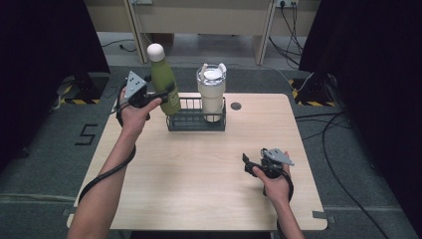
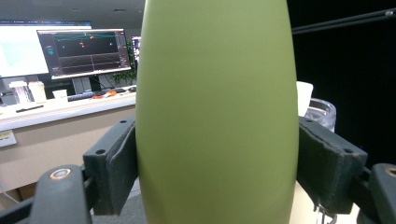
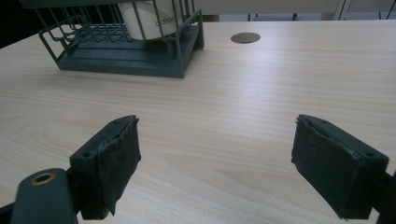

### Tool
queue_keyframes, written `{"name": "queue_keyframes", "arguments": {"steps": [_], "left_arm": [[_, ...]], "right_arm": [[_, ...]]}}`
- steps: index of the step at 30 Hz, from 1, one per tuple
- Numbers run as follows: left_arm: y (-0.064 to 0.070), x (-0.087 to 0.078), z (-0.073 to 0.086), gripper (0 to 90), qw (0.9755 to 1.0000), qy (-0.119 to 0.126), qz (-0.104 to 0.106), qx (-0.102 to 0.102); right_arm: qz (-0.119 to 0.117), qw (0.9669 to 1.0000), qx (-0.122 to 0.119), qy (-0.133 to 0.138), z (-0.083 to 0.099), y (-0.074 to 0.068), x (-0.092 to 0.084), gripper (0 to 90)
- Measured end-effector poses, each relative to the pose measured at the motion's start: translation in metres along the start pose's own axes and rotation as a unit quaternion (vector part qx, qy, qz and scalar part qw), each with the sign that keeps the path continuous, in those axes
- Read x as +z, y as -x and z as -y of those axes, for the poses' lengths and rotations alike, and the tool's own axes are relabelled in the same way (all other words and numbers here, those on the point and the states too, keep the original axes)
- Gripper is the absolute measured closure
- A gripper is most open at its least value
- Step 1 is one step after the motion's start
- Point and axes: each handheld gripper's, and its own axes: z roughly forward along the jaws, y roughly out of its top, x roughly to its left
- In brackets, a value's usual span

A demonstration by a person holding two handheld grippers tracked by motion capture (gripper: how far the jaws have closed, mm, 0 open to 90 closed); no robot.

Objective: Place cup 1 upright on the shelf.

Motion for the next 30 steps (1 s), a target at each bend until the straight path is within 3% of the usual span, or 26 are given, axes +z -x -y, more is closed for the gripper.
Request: {"name": "queue_keyframes", "arguments": {"steps": [22,30], "left_arm": [[0.002,0.024,-0.005,21.4,1.0000,0.001,0.006,-0.001],[0.005,0.030,0.000,21.3,0.9999,-0.004,0.009,-0.004]], "right_arm": [[0.000,1.0000,-0.003,-0.004,0.001,-0.001,0.001,15.5],[-0.001,1.0000,-0.003,-0.004,0.001,-0.001,0.001,15.5]]}}
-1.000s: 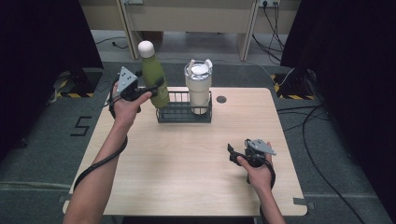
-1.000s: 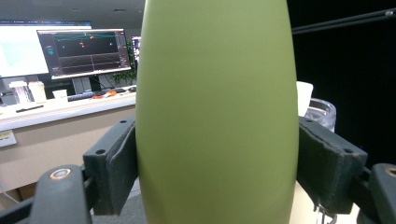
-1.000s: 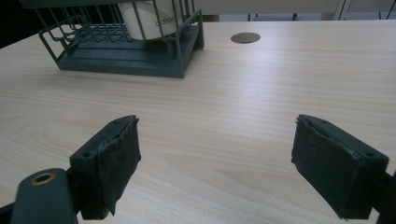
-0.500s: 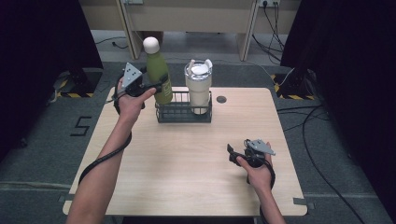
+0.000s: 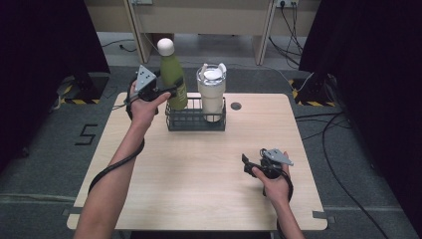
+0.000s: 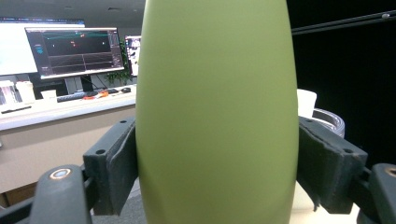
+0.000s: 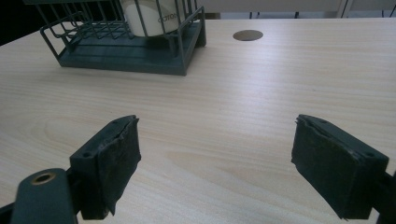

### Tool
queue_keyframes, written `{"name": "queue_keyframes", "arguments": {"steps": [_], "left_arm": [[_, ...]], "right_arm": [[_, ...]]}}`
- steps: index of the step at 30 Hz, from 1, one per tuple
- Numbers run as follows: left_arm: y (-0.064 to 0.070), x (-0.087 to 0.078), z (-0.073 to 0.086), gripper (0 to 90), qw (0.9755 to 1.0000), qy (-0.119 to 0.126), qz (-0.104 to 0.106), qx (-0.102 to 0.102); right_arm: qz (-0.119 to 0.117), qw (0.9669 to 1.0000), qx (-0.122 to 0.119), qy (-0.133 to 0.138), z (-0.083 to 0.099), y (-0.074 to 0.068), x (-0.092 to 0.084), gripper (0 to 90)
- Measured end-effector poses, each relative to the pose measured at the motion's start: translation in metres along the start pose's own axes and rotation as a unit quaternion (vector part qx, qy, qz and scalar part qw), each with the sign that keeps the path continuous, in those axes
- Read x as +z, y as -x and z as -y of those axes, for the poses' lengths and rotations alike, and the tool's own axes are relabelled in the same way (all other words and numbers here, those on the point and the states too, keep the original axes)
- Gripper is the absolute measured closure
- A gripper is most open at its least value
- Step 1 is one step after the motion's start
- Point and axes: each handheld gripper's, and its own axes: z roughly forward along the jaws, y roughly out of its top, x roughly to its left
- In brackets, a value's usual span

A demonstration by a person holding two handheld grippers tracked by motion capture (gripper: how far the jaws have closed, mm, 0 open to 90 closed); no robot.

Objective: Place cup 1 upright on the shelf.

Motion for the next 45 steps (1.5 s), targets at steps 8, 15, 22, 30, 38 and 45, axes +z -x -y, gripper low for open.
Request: {"name": "queue_keyframes", "arguments": {"steps": [8,15,22,30,38,45], "left_arm": [[0.000,0.005,0.002,21.4,1.0000,-0.001,-0.001,0.004],[-0.001,0.007,0.004,21.4,1.0000,-0.003,-0.002,0.003],[-0.002,0.008,0.010,21.3,0.9999,-0.011,-0.003,-0.009],[-0.002,0.013,0.020,21.3,0.9997,-0.018,-0.005,-0.015],[-0.004,0.015,0.025,21.3,0.9995,-0.021,-0.009,-0.020],[-0.007,0.017,0.025,21.3,0.9995,-0.021,-0.010,-0.022]], "right_arm": [[-0.001,1.0000,0.001,0.000,0.000,0.000,0.001,15.5],[-0.002,1.0000,0.000,0.001,0.000,-0.001,0.001,15.5],[-0.002,1.0000,-0.002,0.000,0.000,-0.001,0.001,15.6],[-0.003,1.0000,0.001,-0.001,0.001,-0.002,0.002,15.5],[-0.002,1.0000,-0.004,-0.001,0.001,-0.001,0.002,15.6],[-0.002,1.0000,-0.005,-0.002,0.001,-0.001,0.002,15.5]]}}
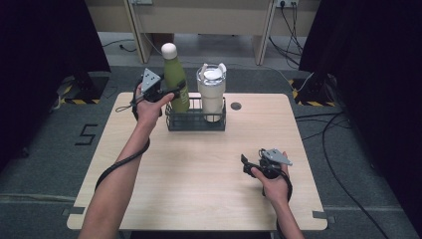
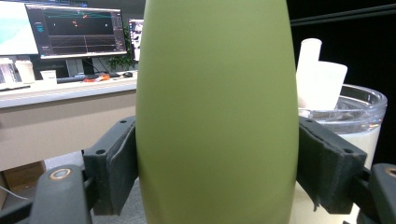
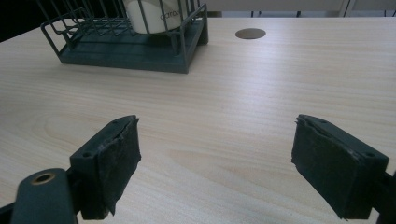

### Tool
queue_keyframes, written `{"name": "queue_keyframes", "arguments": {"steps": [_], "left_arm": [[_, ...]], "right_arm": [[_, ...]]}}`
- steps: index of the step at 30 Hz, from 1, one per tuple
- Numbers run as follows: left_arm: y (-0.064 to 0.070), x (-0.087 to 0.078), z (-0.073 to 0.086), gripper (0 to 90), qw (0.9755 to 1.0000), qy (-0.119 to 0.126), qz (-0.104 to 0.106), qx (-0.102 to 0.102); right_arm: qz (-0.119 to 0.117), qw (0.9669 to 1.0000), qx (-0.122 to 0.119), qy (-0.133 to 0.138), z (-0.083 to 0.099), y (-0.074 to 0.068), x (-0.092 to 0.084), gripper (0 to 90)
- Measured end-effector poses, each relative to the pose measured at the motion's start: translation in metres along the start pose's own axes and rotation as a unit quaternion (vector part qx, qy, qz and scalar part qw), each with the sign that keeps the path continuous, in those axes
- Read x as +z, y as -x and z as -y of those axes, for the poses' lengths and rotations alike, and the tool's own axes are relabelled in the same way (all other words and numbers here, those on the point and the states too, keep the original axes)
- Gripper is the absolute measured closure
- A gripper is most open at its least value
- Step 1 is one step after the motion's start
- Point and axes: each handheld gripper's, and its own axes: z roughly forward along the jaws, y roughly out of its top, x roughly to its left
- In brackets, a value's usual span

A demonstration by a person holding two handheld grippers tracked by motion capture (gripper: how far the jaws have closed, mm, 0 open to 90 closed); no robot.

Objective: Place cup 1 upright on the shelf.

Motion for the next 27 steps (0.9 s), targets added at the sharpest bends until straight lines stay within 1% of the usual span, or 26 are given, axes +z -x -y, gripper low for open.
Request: {"name": "queue_keyframes", "arguments": {"steps": [1,3,6,9,12,17,22,27], "left_arm": [[0.000,0.000,0.000,21.3,1.0000,-0.001,0.000,0.002],[-0.001,0.001,0.000,21.4,1.0000,-0.003,-0.001,0.005],[-0.002,0.003,0.003,21.3,1.0000,-0.005,-0.003,0.002],[-0.002,0.005,0.007,21.4,1.0000,-0.009,-0.003,0.001],[-0.001,0.006,0.010,21.4,0.9999,-0.012,-0.002,0.001],[0.000,0.008,0.015,21.3,0.9999,-0.015,-0.002,-0.004],[0.001,0.010,0.022,21.3,0.9997,-0.023,-0.001,-0.003],[0.001,0.012,0.029,21.3,0.9995,-0.030,-0.001,-0.007]], "right_arm": [[0.002,1.0000,-0.002,0.000,0.000,0.000,0.000,15.6],[0.000,1.0000,0.001,0.000,0.000,0.000,0.000,15.6],[0.000,1.0000,0.000,-0.002,0.000,0.000,0.000,15.5],[0.002,1.0000,-0.008,-0.001,0.000,0.000,0.000,15.5],[0.000,1.0000,-0.003,-0.003,0.000,-0.001,0.000,15.5],[-0.001,1.0000,-0.003,-0.003,0.000,-0.001,0.001,15.5],[-0.001,1.0000,-0.002,-0.003,0.000,-0.001,0.001,15.6],[-0.001,1.0000,-0.002,-0.004,0.001,-0.001,0.001,15.6]]}}
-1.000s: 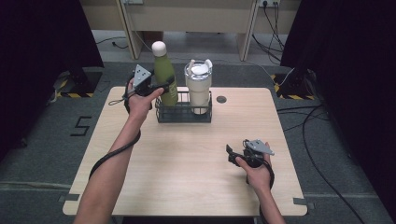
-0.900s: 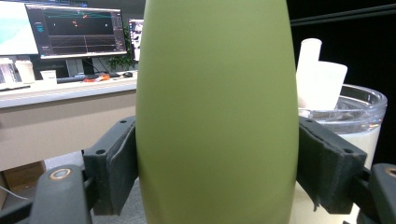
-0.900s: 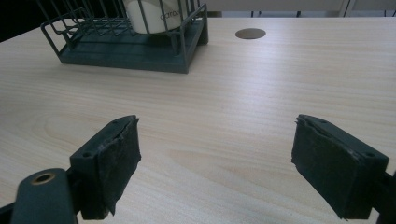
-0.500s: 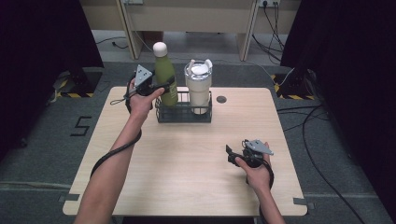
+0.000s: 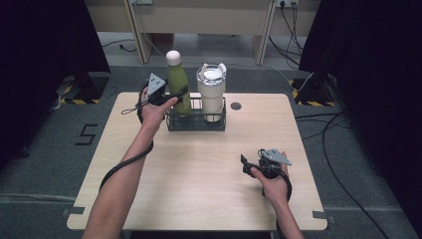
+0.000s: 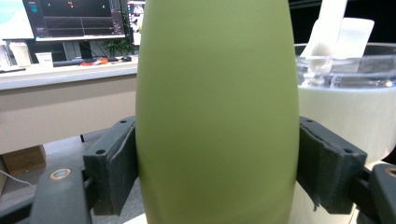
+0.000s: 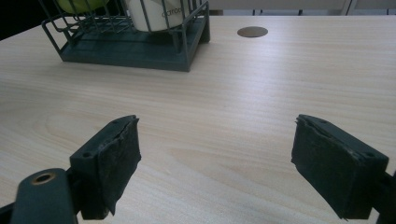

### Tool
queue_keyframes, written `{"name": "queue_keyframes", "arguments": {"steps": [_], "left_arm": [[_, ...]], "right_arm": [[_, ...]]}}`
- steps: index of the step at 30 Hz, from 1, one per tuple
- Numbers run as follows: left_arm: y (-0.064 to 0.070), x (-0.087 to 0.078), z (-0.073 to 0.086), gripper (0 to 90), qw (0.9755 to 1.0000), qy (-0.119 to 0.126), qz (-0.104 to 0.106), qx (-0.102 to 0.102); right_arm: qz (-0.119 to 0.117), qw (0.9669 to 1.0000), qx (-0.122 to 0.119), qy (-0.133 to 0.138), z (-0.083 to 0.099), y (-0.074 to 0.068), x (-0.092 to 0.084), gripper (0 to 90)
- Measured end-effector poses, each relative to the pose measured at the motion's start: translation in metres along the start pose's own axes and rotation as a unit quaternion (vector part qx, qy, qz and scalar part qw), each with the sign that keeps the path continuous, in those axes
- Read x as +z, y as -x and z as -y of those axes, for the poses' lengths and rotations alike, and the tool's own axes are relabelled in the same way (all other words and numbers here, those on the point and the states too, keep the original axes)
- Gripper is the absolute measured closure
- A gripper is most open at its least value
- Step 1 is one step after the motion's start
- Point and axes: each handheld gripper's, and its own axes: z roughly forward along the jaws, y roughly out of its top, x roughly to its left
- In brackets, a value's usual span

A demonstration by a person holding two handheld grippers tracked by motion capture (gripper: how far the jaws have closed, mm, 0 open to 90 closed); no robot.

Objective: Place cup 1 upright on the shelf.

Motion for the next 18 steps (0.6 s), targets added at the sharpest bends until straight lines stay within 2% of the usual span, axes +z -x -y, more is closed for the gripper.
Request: {"name": "queue_keyframes", "arguments": {"steps": [18], "left_arm": [[0.002,0.005,0.012,21.3,0.9999,-0.017,0.001,0.000]], "right_arm": [[-0.002,1.0000,0.002,0.000,0.000,-0.001,0.001,15.6]]}}
